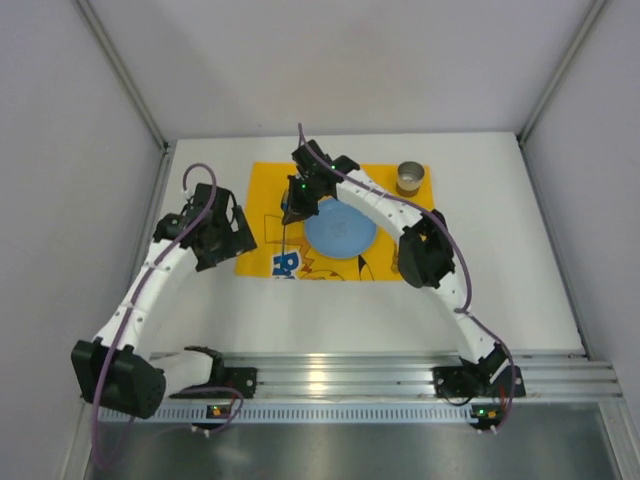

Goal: Set the dinner table for one person

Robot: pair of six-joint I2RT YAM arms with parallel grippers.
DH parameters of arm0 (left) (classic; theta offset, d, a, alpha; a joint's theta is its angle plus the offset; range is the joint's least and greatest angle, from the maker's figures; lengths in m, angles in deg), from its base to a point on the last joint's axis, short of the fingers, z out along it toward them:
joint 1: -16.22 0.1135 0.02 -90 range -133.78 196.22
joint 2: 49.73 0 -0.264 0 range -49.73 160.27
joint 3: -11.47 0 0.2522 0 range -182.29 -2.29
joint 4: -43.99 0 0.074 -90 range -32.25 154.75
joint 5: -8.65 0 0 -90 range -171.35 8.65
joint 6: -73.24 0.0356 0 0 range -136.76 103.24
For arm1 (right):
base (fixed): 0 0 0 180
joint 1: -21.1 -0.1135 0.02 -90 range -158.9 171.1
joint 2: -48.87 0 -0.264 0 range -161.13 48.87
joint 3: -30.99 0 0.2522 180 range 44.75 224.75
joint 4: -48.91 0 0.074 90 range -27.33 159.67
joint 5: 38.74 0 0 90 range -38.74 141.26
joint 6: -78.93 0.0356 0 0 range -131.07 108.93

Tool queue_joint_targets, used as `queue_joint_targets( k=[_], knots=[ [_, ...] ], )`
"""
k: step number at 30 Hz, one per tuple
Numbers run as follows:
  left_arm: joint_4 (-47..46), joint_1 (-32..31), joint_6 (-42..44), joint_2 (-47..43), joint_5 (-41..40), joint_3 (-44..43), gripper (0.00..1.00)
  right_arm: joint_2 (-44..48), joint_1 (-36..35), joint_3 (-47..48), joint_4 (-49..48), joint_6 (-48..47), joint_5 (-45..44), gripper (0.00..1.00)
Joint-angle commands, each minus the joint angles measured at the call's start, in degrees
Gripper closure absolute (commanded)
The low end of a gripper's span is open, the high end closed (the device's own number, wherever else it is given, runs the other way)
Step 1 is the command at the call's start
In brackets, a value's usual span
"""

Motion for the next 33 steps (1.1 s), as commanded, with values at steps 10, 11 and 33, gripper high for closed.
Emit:
queue_joint_targets(
  k=[10,11,33],
  knots=[
    [11.7,-0.1,-3.3,-13.1,0.4,4.1,0.02,-9.0,0.2,4.9,-13.1,7.0,0.0,1.0],
    [11.9,-0.1,-3.6,-13.7,0.5,4.4,0.02,-9.5,0.3,4.7,-13.1,6.6,-0.4,1.0],
    [4.9,-0.1,-1.2,-7.7,-1.2,-1.5,0.02,14.9,1.5,-1.4,-20.9,-8.1,7.9,0.39]
  ],
)
